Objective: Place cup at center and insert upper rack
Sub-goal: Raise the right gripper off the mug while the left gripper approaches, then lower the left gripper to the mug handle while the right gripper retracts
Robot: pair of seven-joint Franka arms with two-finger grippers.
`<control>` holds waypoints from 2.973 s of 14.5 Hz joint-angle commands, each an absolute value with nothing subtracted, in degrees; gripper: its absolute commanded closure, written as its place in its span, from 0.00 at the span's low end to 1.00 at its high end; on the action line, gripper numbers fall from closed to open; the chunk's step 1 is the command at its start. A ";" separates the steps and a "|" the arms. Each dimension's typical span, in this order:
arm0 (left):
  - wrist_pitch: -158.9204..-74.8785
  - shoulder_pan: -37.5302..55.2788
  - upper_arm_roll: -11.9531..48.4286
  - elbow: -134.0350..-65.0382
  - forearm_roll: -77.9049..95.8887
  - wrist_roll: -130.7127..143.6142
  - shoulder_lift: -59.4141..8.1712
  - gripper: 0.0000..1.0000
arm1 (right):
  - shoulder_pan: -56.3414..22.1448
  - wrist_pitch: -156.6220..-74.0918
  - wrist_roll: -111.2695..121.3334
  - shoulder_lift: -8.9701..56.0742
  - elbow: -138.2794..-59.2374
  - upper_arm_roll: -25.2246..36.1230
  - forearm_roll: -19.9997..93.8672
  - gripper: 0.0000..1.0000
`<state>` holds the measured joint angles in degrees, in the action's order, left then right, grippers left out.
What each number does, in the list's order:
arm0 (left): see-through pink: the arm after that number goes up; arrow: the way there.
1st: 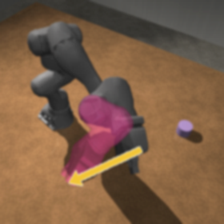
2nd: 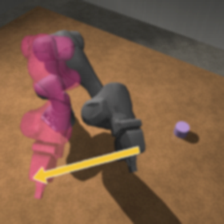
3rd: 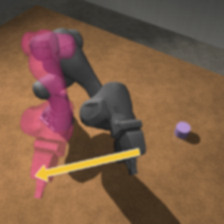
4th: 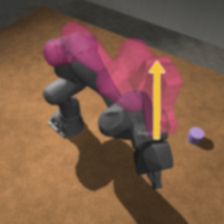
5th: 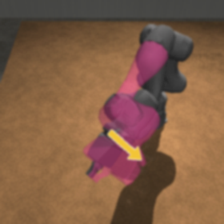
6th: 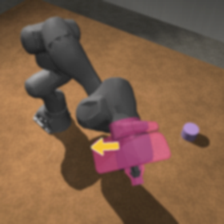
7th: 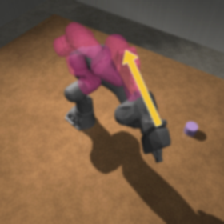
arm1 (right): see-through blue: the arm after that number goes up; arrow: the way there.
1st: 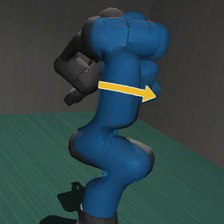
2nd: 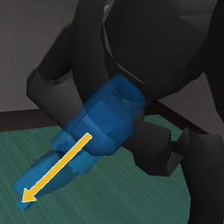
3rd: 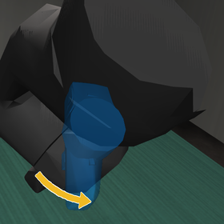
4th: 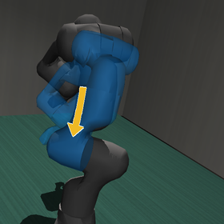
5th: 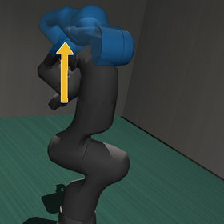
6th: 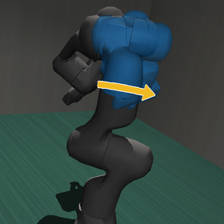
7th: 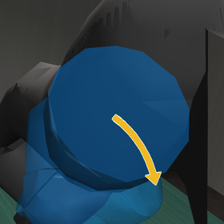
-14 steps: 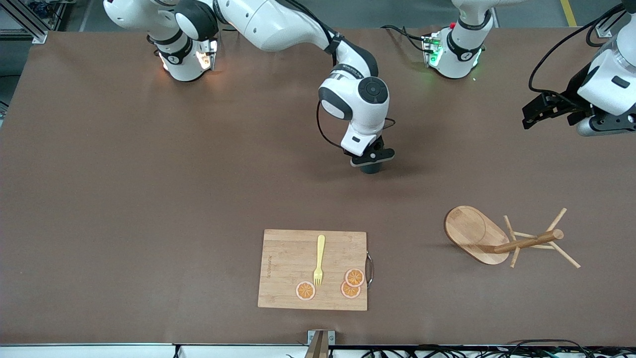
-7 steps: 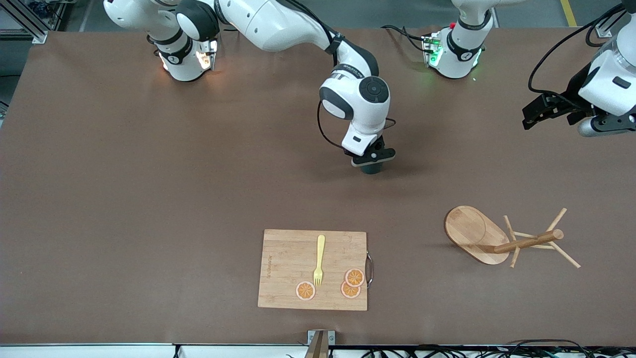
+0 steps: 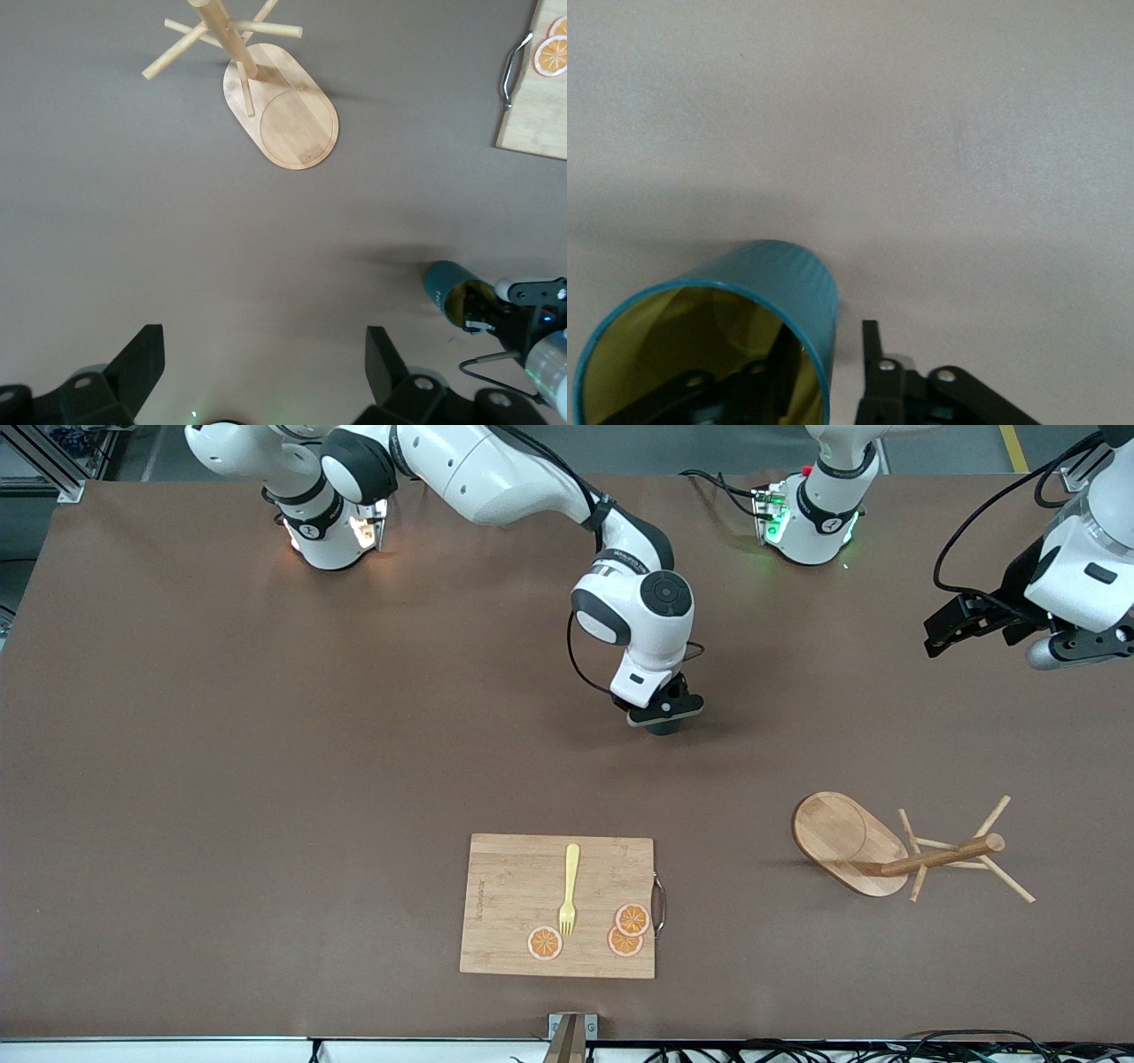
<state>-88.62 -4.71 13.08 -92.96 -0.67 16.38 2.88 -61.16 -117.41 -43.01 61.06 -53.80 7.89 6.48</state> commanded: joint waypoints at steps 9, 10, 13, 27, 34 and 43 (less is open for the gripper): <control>-89.74 -4.31 19.86 -93.43 0.09 27.85 1.94 0.00 | -61.17 -110.84 -44.39 60.91 -48.08 8.26 5.80 0.00; -89.91 -4.31 20.73 -93.51 0.00 29.17 1.67 0.00 | -61.00 -109.96 -44.21 60.56 -47.99 8.26 5.80 0.00; -93.06 -4.39 23.02 -95.00 0.00 35.49 1.58 0.00 | -59.33 -108.11 -43.95 58.37 -47.99 7.91 5.98 0.00; -107.29 -4.31 35.84 -107.65 -0.09 60.18 1.23 0.00 | -41.24 -101.51 -24.82 29.56 -77.57 16.00 5.63 0.00; -116.80 1.48 40.17 -111.97 -5.15 77.05 -6.93 0.07 | -22.97 -101.16 1.38 16.71 -90.60 16.08 1.85 0.00; -122.86 10.80 40.08 -116.62 -17.48 106.23 -17.30 0.19 | -12.75 -90.37 3.34 11.07 -87.82 16.08 1.85 0.00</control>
<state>-121.05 9.15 39.97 -114.83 -14.59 99.49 -16.00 -14.59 -93.51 3.43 12.05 -90.00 17.56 2.56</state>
